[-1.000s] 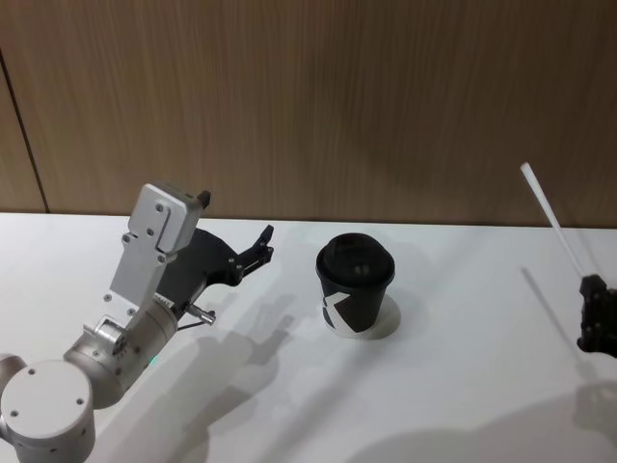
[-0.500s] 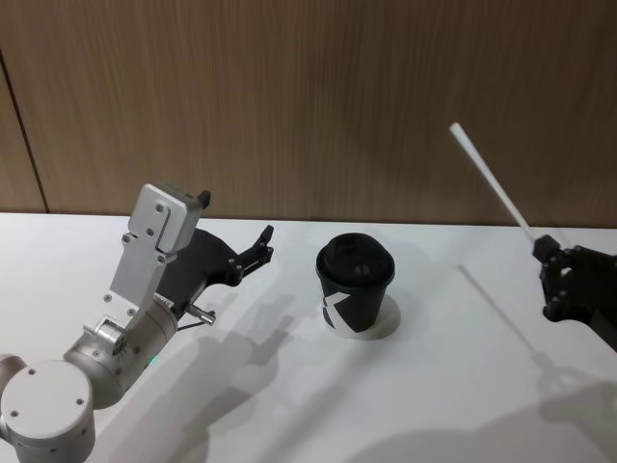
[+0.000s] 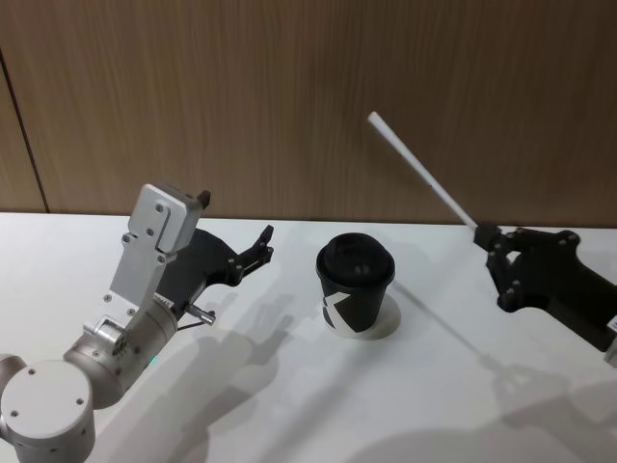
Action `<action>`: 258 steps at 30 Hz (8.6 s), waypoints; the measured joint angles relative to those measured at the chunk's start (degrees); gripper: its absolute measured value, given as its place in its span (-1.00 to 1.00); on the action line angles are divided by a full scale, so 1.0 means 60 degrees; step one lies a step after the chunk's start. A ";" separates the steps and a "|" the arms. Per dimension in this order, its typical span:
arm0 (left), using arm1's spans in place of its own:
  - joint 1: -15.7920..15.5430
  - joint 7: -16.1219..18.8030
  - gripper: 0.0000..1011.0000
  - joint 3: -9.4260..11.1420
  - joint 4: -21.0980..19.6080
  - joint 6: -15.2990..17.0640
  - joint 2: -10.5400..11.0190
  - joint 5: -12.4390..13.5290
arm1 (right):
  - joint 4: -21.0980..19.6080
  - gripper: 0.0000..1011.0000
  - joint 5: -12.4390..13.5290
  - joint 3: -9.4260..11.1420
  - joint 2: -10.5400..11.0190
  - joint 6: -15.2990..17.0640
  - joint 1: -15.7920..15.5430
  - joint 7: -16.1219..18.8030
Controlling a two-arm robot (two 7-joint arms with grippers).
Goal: Pick up the straw with one hand, pass it to the other hand, and insert it into the cup.
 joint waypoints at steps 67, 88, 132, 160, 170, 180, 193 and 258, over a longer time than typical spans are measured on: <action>-0.0588 -0.4280 0.99 -0.0818 0.0193 0.0556 -0.0059 -0.4279 | 0.0520 -0.99 0.0745 -0.0956 0.0125 -0.0327 0.0997 0.1239; -0.1195 -0.5872 0.99 -0.1120 0.1528 0.1931 -0.1004 -0.7389 | 0.0519 -0.98 0.0746 -0.0955 0.0124 -0.0328 0.0998 0.1238; -0.2373 -0.7356 0.99 -0.0576 0.3702 0.2722 -0.2361 -0.9191 | 0.0518 -0.99 0.0744 -0.0956 0.0124 -0.0328 0.0998 0.1238; -0.2197 -0.7215 0.85 -0.0573 0.3413 0.2499 -0.1972 -0.9175 | 0.0519 -0.99 0.0744 -0.0956 0.0124 -0.0327 0.0998 0.1238; -0.2176 -0.7155 0.29 -0.0563 0.3363 0.2477 -0.1904 -0.9168 | 0.0519 -0.98 0.0744 -0.0956 0.0124 -0.0327 0.0998 0.1238; -0.2167 -0.7130 -0.36 -0.0557 0.3342 0.2464 -0.1878 -0.9161 | 0.0519 -0.99 0.0744 -0.0956 0.0124 -0.0327 0.0998 0.1238; -0.2161 -0.7122 -0.84 -0.0555 0.3326 0.2460 -0.1869 -0.9160 | 0.0519 -0.99 0.0743 -0.0956 0.0124 -0.0327 0.0998 0.1238; -0.2066 -0.4850 -1.00 -0.0012 0.0901 0.0691 -0.0132 -0.5772 | 0.0519 0.98 0.0745 -0.0956 0.0125 -0.0328 0.0998 0.1238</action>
